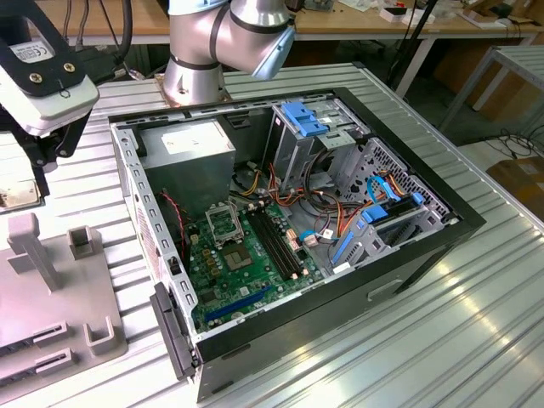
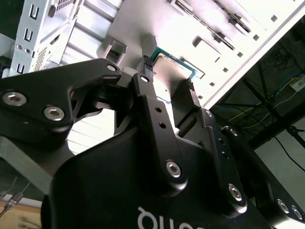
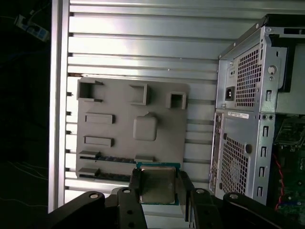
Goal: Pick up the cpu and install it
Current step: 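Pick up the cpu and move it towards the insertion slot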
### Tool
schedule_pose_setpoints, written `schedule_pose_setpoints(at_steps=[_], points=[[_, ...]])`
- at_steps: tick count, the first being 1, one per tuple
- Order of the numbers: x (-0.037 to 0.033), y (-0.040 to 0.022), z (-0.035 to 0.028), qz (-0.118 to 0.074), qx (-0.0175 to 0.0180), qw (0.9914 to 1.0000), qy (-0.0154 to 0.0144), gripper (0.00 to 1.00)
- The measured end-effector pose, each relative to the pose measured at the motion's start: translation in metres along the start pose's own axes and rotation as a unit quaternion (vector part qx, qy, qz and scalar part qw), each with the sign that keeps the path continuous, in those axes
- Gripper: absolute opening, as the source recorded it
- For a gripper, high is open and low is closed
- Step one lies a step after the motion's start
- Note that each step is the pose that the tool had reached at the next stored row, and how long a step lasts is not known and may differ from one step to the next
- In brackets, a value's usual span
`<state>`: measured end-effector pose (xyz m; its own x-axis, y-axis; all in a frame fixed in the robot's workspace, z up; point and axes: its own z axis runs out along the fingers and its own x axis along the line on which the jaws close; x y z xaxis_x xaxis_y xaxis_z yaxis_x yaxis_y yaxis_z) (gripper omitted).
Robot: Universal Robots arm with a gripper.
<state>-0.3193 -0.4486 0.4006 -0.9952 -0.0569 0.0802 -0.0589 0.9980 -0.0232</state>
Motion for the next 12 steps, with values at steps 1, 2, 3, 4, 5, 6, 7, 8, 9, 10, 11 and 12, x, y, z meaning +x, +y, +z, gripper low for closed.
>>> schedule_pose_setpoints(at_steps=[1, 2, 3, 4, 5, 6, 7, 8, 9, 10, 11, 12], points=[[-0.0006, 0.0, 0.0, 0.0, 0.0, 1.0, 0.0, 0.41], [-0.0012, -0.0001, -0.0001, 0.0, 0.0, 1.0, 0.0, 0.41], [-0.0019, -0.0001, -0.0002, 0.0, 0.0, 1.0, 0.0, 0.41], [-0.0025, -0.0001, -0.0002, 0.0, 0.0, 1.0, 0.0, 0.41], [-0.0032, -0.0002, -0.0003, 0.0, 0.0, 1.0, 0.0, 0.41], [-0.004, -0.0002, -0.0003, 0.0, 0.0, 1.0, 0.0, 0.41], [-0.0047, -0.0003, -0.0004, 0.0, 0.0, 1.0, 0.0, 0.41], [-0.006, -0.0004, -0.0004, 0.0, 0.0, 1.0, 0.0, 0.41], [-0.0068, -0.0004, -0.0005, 0.0, 0.0, 1.0, 0.0, 0.41], [-0.0073, -0.0004, -0.0006, 0.0, 0.0, 1.0, 0.0, 0.41], [-0.0082, -0.0005, -0.0006, 0.0, 0.0, 1.0, 0.0, 0.41], [-0.0089, -0.0005, -0.0006, 0.0, 0.0, 1.0, 0.0, 0.41]])
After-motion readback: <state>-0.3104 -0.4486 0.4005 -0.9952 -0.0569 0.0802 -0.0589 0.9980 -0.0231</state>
